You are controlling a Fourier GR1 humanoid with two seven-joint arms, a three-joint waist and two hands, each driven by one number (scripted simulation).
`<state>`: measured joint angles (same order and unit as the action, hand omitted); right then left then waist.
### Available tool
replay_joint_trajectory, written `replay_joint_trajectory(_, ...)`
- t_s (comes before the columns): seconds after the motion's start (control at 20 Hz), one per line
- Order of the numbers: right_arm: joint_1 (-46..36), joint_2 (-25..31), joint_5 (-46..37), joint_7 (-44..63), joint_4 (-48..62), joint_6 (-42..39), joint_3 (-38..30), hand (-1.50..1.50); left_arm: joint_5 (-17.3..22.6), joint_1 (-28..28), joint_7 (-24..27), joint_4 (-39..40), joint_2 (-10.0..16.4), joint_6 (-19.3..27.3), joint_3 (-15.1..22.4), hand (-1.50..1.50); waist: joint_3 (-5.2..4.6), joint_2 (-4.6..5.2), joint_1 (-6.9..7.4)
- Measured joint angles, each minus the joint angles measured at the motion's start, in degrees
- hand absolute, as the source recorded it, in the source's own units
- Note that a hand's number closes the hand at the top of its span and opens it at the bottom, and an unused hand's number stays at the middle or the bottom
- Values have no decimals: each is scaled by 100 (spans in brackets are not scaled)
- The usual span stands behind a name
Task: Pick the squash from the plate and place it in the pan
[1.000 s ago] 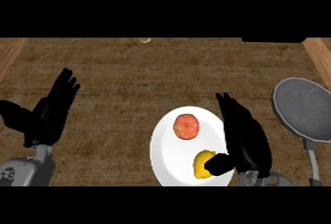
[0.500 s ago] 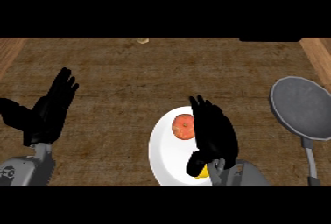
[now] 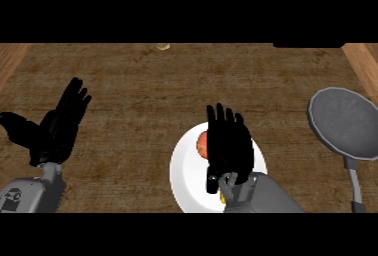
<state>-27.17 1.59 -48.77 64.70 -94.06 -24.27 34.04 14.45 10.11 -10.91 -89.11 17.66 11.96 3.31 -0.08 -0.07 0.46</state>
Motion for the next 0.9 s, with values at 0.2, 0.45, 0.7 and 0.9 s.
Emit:
replay_joint_trajectory(0.2, -262, -31, 140, 69, 362, 63, 43, -150, -50, -26, 6, -11, -56, -23, 19, 0, 2, 2, 17)
replay_joint_trajectory(0.45, -455, -44, 228, 81, 925, 147, -51, -150, -37, 7, -33, -48, -15, -97, -59, 0, 3, 6, 23)
replay_joint_trajectory(0.7, -569, -50, 235, 51, 1386, 263, -91, -150, -66, -65, 33, -25, -86, -118, -87, 0, 4, 8, 19)
replay_joint_trajectory(0.9, -760, -61, 296, -67, 1799, 375, -185, -150, -82, -81, -91, -174, -78, -152, -111, 0, 6, 8, 24)
